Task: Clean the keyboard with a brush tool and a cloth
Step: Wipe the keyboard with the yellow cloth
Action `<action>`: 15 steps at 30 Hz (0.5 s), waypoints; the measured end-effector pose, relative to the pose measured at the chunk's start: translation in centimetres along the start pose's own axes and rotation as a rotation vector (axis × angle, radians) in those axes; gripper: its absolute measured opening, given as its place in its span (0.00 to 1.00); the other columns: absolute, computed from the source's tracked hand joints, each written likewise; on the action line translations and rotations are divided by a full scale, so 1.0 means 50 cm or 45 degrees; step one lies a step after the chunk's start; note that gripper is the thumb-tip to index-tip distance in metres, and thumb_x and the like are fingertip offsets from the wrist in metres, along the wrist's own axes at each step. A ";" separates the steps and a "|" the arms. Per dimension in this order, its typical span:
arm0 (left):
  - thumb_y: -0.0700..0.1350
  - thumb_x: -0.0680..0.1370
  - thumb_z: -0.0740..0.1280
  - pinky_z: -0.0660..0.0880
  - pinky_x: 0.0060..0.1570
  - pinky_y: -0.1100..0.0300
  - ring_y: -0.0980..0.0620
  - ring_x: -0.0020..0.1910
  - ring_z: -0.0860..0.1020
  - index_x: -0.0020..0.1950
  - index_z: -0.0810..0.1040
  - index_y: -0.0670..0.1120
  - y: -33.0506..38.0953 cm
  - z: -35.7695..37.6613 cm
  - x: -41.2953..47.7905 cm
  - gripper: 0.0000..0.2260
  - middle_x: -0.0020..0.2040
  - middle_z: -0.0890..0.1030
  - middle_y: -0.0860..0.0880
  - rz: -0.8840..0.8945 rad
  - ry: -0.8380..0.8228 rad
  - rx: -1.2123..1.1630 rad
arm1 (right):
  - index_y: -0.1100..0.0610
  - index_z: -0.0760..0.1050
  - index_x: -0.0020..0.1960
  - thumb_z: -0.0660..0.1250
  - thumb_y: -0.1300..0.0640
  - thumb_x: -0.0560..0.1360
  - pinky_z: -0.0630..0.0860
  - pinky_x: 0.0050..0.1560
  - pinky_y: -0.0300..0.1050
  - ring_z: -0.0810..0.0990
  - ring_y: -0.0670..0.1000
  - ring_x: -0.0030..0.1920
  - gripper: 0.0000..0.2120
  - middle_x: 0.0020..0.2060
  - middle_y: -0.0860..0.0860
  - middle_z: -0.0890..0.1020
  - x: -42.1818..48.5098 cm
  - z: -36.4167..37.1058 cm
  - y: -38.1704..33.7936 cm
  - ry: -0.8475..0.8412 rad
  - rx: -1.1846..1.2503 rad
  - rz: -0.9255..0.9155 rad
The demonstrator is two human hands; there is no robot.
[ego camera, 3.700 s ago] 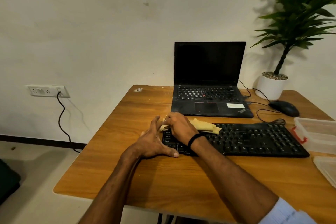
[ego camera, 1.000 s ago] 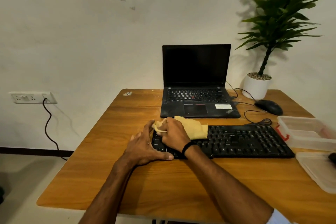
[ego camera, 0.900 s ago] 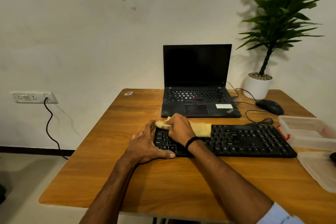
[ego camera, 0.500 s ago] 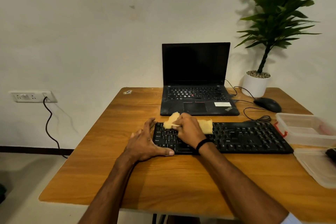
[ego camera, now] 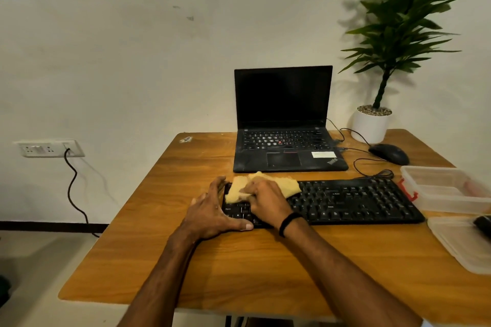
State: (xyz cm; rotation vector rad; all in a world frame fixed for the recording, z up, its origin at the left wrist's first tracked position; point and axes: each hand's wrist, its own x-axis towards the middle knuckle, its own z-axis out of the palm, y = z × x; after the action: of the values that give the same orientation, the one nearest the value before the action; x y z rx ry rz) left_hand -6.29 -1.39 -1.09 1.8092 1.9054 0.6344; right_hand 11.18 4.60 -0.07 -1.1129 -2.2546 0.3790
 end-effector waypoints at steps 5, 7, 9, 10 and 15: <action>0.80 0.51 0.74 0.58 0.75 0.45 0.48 0.76 0.68 0.81 0.47 0.61 -0.008 0.003 -0.002 0.66 0.79 0.67 0.54 0.010 0.005 -0.018 | 0.58 0.84 0.57 0.70 0.65 0.75 0.74 0.54 0.34 0.77 0.49 0.52 0.12 0.50 0.51 0.81 -0.023 -0.009 0.003 -0.105 0.041 -0.092; 0.81 0.51 0.73 0.58 0.76 0.45 0.48 0.76 0.67 0.81 0.48 0.60 -0.006 0.004 0.001 0.66 0.79 0.67 0.54 0.011 0.012 -0.005 | 0.56 0.83 0.57 0.71 0.61 0.75 0.71 0.53 0.29 0.78 0.48 0.53 0.11 0.51 0.50 0.83 -0.024 -0.027 0.020 -0.149 0.103 -0.055; 0.81 0.51 0.73 0.58 0.76 0.43 0.47 0.76 0.67 0.81 0.48 0.60 -0.001 0.005 0.005 0.66 0.79 0.66 0.54 -0.006 0.013 0.004 | 0.56 0.83 0.59 0.70 0.60 0.77 0.73 0.57 0.36 0.77 0.50 0.55 0.11 0.52 0.52 0.82 -0.004 -0.033 0.025 -0.024 0.037 0.054; 0.81 0.51 0.73 0.58 0.76 0.43 0.47 0.76 0.67 0.81 0.48 0.60 -0.001 0.005 0.006 0.66 0.80 0.66 0.54 -0.011 0.011 0.006 | 0.56 0.82 0.59 0.70 0.61 0.77 0.74 0.59 0.41 0.77 0.51 0.56 0.12 0.52 0.52 0.82 0.000 -0.027 0.013 0.008 0.016 0.091; 0.80 0.53 0.74 0.60 0.74 0.44 0.49 0.75 0.68 0.82 0.46 0.61 -0.011 0.005 0.003 0.65 0.80 0.65 0.54 0.012 -0.004 0.009 | 0.55 0.83 0.58 0.73 0.58 0.74 0.77 0.51 0.40 0.78 0.48 0.50 0.12 0.49 0.50 0.81 -0.050 -0.004 -0.023 -0.178 0.277 -0.026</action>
State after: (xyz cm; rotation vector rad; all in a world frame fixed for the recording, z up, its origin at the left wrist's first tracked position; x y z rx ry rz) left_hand -6.56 -1.24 -1.63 1.8240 1.9003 0.6284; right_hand 11.77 1.92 -0.32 -0.9764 -2.2775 0.6954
